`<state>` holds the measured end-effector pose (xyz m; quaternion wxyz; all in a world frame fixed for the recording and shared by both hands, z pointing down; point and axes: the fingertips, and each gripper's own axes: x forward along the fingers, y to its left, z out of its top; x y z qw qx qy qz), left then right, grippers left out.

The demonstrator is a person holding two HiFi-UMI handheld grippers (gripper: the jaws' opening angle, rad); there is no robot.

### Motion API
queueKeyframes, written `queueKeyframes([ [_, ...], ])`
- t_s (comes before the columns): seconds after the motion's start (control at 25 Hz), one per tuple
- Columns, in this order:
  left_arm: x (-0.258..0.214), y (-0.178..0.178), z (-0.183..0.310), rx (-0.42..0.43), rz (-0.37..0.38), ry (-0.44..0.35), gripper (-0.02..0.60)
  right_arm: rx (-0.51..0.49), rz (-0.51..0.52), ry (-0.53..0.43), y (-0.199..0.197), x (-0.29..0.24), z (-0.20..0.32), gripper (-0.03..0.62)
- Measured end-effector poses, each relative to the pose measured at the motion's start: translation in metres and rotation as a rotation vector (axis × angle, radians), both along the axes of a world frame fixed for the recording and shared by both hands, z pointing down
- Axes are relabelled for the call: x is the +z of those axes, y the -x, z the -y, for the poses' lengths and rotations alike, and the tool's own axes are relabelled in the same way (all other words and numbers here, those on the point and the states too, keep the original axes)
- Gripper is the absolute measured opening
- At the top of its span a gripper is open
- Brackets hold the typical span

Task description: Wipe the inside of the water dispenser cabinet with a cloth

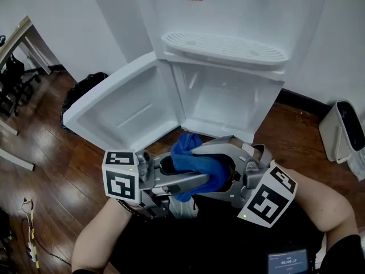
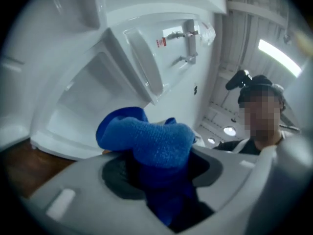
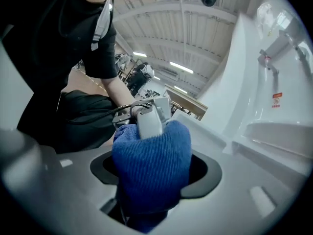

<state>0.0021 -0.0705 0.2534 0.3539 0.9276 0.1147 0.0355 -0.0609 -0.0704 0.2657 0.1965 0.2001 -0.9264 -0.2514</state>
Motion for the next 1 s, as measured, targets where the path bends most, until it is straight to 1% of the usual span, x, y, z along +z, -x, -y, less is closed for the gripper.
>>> queueKeyframes([
  [0.08, -0.001, -0.003, 0.003, -0.033, 0.027, -0.058, 0.190, 0.017, -0.016, 0.000, -0.005, 0.001, 0.002, 0.340],
  [0.12, -0.004, -0.003, 0.008, -0.068, 0.034, -0.080, 0.184, 0.032, -0.009, 0.003, -0.010, -0.003, 0.005, 0.351],
  [0.16, -0.008, -0.001, 0.017, -0.124, 0.035, -0.100, 0.183, 0.052, 0.005, 0.005, -0.018, -0.008, 0.008, 0.356],
  [0.2, -0.014, 0.004, 0.031, -0.200, 0.035, -0.129, 0.183, 0.079, 0.026, 0.005, -0.028, -0.015, 0.011, 0.356],
  [0.28, -0.027, 0.019, 0.065, -0.386, 0.043, -0.230, 0.186, 0.164, 0.089, -0.020, -0.057, -0.034, 0.020, 0.343],
  [0.32, -0.036, 0.026, 0.081, -0.471, 0.051, -0.300, 0.187, 0.229, 0.151, -0.058, -0.075, -0.050, 0.025, 0.307],
  [0.36, -0.047, 0.030, 0.094, -0.545, 0.060, -0.379, 0.187, 0.303, 0.236, -0.122, -0.093, -0.070, 0.028, 0.249],
  [0.4, -0.058, 0.031, 0.106, -0.616, 0.072, -0.466, 0.187, 0.374, 0.323, -0.209, -0.110, -0.093, 0.030, 0.187],
  [0.44, -0.069, 0.031, 0.117, -0.696, 0.091, -0.554, 0.187, 0.441, 0.392, -0.303, -0.125, -0.115, 0.029, 0.154],
  [0.48, -0.077, 0.031, 0.130, -0.790, 0.117, -0.632, 0.189, 0.502, 0.439, -0.390, -0.139, -0.133, 0.028, 0.129],
  [0.52, -0.083, 0.031, 0.144, -0.889, 0.141, -0.691, 0.190, 0.552, 0.469, -0.461, -0.151, -0.147, 0.025, 0.111],
  [0.56, -0.086, 0.029, 0.157, -0.978, 0.151, -0.729, 0.190, 0.591, 0.493, -0.509, -0.161, -0.157, 0.022, 0.096],
  [0.6, -0.087, 0.026, 0.169, -1.043, 0.144, -0.753, 0.190, 0.618, 0.513, -0.537, -0.169, -0.163, 0.019, 0.087],
  [0.68, -0.086, 0.017, 0.182, -1.123, 0.110, -0.790, 0.190, 0.654, 0.550, -0.555, -0.183, -0.169, 0.015, 0.079],
  [0.76, -0.087, 0.012, 0.189, -1.189, 0.090, -0.860, 0.190, 0.679, 0.576, -0.573, -0.197, -0.176, 0.014, 0.076],
  [0.84, -0.078, 0.014, 0.195, -1.241, 0.102, -0.916, 0.192, 0.705, 0.597, -0.596, -0.213, -0.182, 0.014, 0.071],
  [0.88, -0.066, 0.015, 0.199, -1.254, 0.129, -0.913, 0.192, 0.720, 0.607, -0.598, -0.220, -0.183, 0.014, 0.069],
  [0.92, -0.050, 0.017, 0.205, -1.259, 0.167, -0.888, 0.192, 0.735, 0.616, -0.595, -0.227, -0.182, 0.015, 0.069],
  [1.0, -0.011, 0.020, 0.217, -1.253, 0.247, -0.814, 0.193, 0.771, 0.640, -0.588, -0.242, -0.182, 0.018, 0.069],
])
